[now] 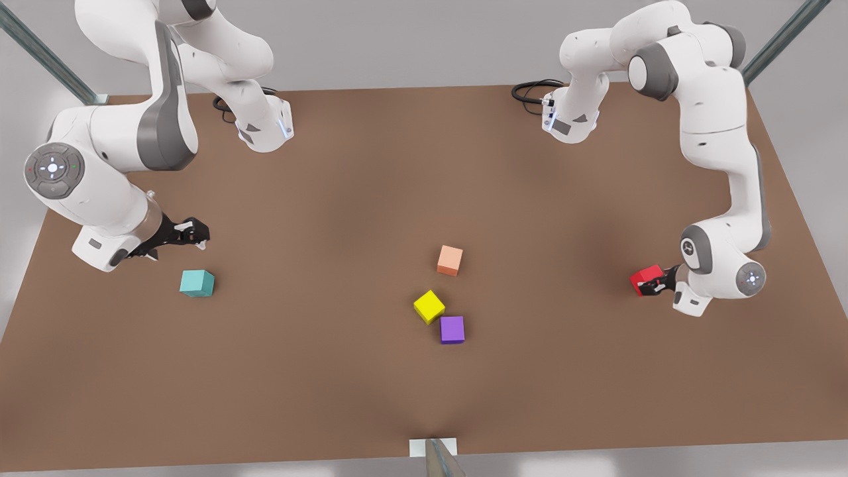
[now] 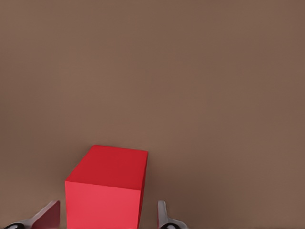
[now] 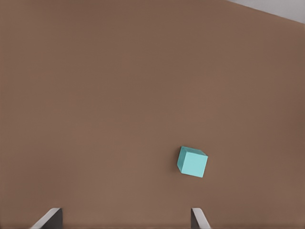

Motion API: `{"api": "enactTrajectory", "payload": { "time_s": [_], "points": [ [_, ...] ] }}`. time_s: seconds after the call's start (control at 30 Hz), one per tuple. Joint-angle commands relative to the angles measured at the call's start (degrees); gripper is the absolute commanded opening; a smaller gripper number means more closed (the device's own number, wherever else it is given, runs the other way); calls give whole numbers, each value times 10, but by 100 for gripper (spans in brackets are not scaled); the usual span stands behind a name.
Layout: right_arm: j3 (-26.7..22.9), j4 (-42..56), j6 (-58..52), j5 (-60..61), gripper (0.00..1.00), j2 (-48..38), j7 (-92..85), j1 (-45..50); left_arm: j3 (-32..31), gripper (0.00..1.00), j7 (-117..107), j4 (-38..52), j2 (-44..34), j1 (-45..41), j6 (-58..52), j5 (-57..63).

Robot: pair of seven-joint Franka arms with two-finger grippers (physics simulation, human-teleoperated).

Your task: Pick up red wooden cube and pass to hand red wooden cube and place in blue wooden cube

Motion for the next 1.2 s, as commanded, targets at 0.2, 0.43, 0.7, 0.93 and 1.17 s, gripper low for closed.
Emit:
{"api": "enactTrajectory", "payload": {
  "time_s": [0.2, 0.43, 0.7, 0.93, 1.17],
  "points": [
    [1, -5, 2, 0, 100, -3, -1, 0, 0, 100, -4, -9, 25, 0, 83, -1],
    [2, -6, 1, -1, 100, -3, -1, 0, -1, 62, -4, -8, 28, 0, 82, -1],
    [8, 39, 11, 86, 100, 82, -166, 7, -169, 58, -149, 252, 36, 0, -230, -310],
    [16, 169, 10, 560, 100, 333, -456, 20, -349, 60, -126, 425, 198, -138, -155, -373],
    [110, 221, 154, 651, 100, 420, -846, 38, -357, 60, 38, 420, 242, -140, -80, -572]
  ]
}}
